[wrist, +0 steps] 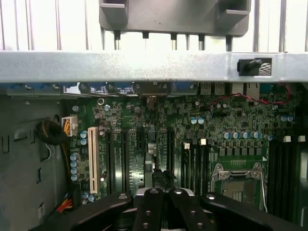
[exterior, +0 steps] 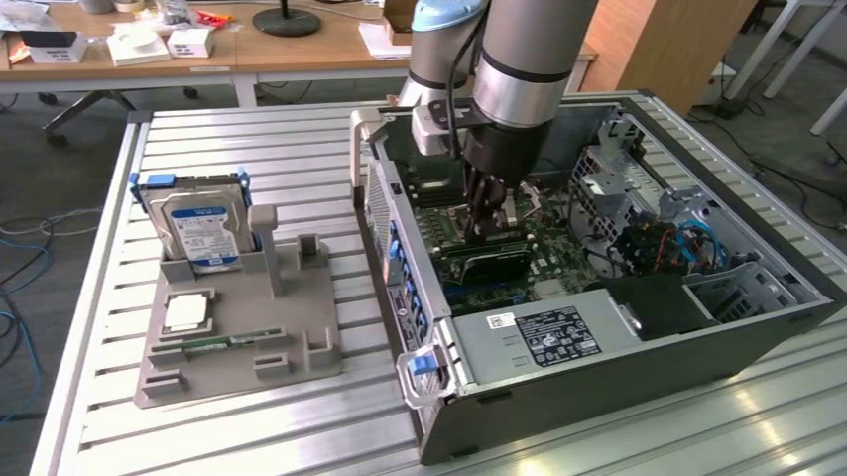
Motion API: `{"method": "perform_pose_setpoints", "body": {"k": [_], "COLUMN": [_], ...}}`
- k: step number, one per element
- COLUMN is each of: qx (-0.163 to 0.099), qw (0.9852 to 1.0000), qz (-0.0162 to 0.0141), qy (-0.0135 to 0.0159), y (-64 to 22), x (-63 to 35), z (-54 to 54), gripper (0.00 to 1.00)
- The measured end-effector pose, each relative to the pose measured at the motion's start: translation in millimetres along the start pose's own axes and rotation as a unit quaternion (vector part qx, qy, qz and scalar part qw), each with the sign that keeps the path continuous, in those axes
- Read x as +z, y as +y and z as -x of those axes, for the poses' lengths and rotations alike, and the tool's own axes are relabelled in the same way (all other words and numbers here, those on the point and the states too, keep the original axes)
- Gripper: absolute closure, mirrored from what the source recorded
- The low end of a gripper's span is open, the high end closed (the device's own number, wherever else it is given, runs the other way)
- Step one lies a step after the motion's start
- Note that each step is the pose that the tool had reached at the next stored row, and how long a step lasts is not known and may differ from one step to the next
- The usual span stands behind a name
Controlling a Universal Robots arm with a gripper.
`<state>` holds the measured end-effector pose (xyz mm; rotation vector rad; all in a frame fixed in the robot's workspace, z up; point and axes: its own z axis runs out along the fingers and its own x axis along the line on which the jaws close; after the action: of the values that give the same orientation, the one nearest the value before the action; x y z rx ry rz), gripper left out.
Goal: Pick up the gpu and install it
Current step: 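Press down on the gpu until it lock into place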
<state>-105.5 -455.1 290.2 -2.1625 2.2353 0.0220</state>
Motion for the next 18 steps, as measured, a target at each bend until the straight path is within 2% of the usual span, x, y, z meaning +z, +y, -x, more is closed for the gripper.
{"method": "perform_pose_setpoints", "body": {"k": [12, 18], "qx": [0.0, 0.0], "qw": [1.0, 1.0], "qz": [0.0001, 0.0001], "qy": [0.0001, 0.0001], "y": [-15.9, -17.1], "x": [0.1, 0.1], "z": [0.5, 0.6], "gripper": [0.9, 0.9]}}
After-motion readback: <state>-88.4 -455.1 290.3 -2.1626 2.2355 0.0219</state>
